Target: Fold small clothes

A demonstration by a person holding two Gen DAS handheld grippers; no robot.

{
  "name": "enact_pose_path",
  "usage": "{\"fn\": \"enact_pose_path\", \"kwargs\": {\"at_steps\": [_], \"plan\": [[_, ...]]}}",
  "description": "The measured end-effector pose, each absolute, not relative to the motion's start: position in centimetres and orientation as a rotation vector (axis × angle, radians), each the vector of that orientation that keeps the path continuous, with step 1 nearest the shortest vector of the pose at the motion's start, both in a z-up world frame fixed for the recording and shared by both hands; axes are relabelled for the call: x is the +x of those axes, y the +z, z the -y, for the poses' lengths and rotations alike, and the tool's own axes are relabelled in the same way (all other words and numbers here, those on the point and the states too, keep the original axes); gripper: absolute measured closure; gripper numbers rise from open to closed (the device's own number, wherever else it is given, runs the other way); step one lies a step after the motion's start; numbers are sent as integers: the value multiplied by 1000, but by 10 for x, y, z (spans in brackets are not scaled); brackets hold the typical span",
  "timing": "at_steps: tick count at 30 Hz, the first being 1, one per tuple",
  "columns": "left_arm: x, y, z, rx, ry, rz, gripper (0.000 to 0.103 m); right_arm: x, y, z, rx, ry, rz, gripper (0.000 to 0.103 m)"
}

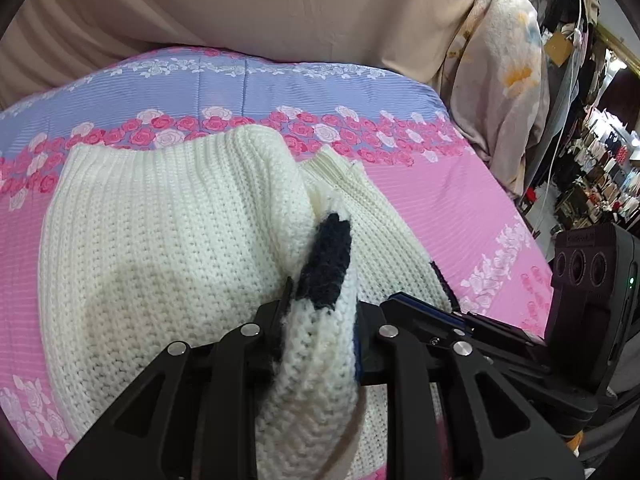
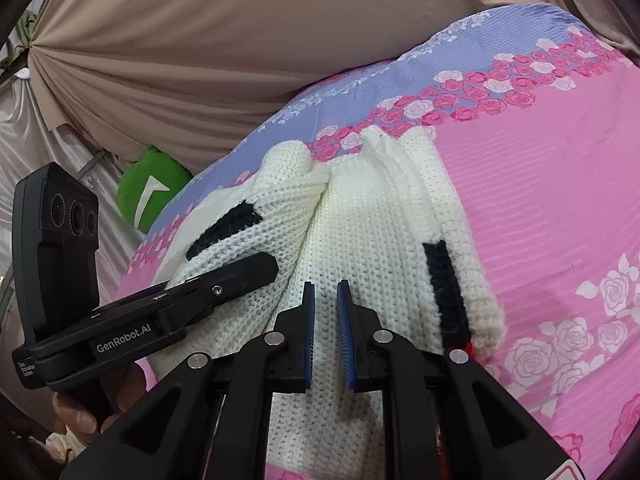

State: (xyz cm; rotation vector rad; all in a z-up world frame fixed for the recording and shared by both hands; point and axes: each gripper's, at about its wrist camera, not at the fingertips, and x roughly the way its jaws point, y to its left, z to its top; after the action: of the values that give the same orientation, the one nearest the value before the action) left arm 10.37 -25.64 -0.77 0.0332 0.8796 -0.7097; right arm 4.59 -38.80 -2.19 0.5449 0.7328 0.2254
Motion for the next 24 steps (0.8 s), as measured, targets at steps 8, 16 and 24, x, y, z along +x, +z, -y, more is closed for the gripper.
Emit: {"fn": "enact_pose_path", "kwargs": {"at_steps": [8,16,24], "plan": [[99,-8,263,76,-680,-861,81,46,-28,391,552,235,-737,89],[101,-7,261,53,-677,-864,81,69,23,412,403,119,-621,55],[86,45,198,-117,-640,-697,81,144,-4,412,277,150,-806,76]]}}
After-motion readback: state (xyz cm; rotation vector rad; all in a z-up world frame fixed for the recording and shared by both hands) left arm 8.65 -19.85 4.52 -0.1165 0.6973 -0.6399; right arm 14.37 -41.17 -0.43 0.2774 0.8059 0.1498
